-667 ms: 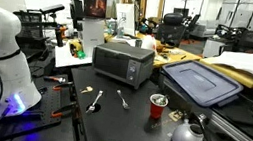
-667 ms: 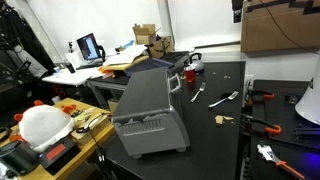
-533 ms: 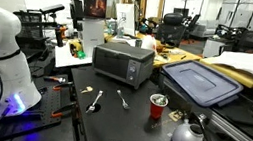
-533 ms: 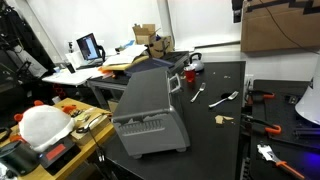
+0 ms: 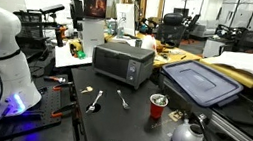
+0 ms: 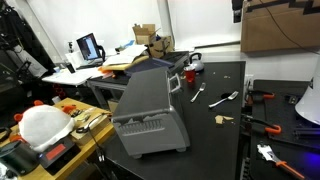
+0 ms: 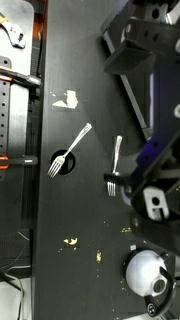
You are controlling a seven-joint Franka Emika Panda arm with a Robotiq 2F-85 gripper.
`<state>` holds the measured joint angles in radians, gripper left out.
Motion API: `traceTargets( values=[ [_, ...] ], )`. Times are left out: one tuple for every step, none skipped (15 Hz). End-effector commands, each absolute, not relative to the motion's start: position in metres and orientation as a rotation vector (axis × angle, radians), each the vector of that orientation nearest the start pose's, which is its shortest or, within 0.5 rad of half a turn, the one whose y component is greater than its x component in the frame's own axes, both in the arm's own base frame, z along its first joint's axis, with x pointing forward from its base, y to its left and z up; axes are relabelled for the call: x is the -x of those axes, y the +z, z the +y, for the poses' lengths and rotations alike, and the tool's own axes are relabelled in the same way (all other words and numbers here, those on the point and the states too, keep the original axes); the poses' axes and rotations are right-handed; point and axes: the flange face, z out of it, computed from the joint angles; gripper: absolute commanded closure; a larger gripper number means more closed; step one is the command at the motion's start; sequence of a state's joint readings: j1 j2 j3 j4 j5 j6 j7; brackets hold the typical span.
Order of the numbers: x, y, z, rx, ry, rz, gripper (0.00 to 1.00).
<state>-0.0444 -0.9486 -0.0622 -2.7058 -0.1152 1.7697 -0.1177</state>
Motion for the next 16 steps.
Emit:
traceTargets(
  values=[
    [-0.271, 0.488, -0.04, 3.203, -0.008, -0.094, 0.0],
    [-0.271, 0.488, -0.04, 3.203, -0.008, -0.094, 0.0],
    [-0.271, 0.488, -0.04, 3.203, -0.008, -0.094, 0.0],
    [-0.271, 0.488, -0.04, 3.203, -0.008, -0.094, 0.0],
    [-0.271, 0.488, -0.04, 3.203, -0.008, -0.094, 0.0],
    [-0.271, 0.488, -0.04, 3.203, -0.008, -0.094, 0.0],
    [-0.273, 0.489, -0.041, 3.211, -0.025, -0.096, 0.0],
    [-0.276, 0.489, -0.042, 3.209, -0.04, -0.094, 0.0],
    [-0.278, 0.488, -0.043, 3.215, -0.055, -0.089, 0.0],
    [-0.281, 0.487, -0.044, 3.208, -0.073, -0.095, 0.0],
    [-0.285, 0.486, -0.045, 3.208, -0.098, -0.096, 0.0],
    [-0.29, 0.483, -0.047, 3.2, -0.112, -0.095, 0.0],
    [-0.294, 0.48, -0.05, 3.192, -0.133, -0.088, 0.0],
    [-0.299, 0.477, -0.053, 3.179, -0.155, -0.077, 0.0],
    [-0.304, 0.474, -0.055, 3.17, -0.172, -0.068, 0.0],
    [-0.309, 0.471, -0.058, 3.161, -0.196, -0.057, 0.0]
  ],
)
